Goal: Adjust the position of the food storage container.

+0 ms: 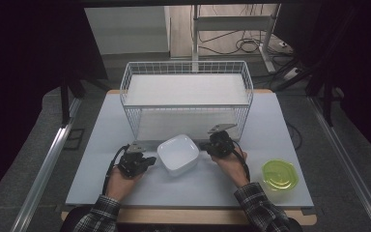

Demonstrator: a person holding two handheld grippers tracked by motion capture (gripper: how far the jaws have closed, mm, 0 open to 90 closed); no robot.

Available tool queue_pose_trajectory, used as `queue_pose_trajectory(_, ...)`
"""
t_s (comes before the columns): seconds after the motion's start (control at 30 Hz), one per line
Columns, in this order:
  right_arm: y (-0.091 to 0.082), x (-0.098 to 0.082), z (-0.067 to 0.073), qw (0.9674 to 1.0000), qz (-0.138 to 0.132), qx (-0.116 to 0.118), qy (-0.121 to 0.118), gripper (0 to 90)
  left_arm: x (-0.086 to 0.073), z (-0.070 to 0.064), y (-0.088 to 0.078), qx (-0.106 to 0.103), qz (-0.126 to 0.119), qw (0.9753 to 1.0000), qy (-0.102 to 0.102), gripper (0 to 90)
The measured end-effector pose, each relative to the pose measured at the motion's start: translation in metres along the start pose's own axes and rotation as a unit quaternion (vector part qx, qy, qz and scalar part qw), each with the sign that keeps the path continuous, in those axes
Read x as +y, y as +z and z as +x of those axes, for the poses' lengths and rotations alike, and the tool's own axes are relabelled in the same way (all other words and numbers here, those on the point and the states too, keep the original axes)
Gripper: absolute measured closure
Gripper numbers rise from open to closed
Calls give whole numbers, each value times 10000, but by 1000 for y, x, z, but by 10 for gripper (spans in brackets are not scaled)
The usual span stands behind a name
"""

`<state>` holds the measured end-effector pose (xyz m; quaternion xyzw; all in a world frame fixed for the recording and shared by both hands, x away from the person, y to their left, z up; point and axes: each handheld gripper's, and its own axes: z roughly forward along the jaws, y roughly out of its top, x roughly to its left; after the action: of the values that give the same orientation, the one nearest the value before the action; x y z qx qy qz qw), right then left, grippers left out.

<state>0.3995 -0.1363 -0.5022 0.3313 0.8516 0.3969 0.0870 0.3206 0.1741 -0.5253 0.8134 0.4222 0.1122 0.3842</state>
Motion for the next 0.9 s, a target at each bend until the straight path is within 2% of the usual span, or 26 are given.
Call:
queue_pose_trajectory(0.13, 9, 1, 3, 9997, 46, 245, -46, 900, 5, -1, 7, 59, 39, 10000, 33, 897)
queue_pose_trajectory(0.2, 8, 1, 8, 9997, 122, 178, -68, 900, 7, -1, 9, 96, 36, 9999, 33, 897)
queue_pose_trajectory(0.33, -2, -3, 14, 9993, 116, 347, 103, 900, 5, -1, 10, -58, 15, 9999, -96, 897)
queue_pose_trajectory(0.53, -17, -16, 25, 9989, 336, 303, 99, 899, 3, -12, 7, -209, 50, 9998, -11, 897)
queue_pose_trajectory(0.73, -27, -25, 35, 9985, 419, 293, 172, 900, 1, -19, 5, -269, 51, 9996, 27, 897)
queue_pose_trajectory(0.83, -31, -29, 40, 9988, 448, 190, 110, 900, 1, -23, 5, -308, 68, 9995, -15, 898)
queue_pose_trajectory(0.9, -34, -31, 41, 9987, 448, 201, 149, 900, 1, -25, 4, -309, 109, 9995, 50, 898)
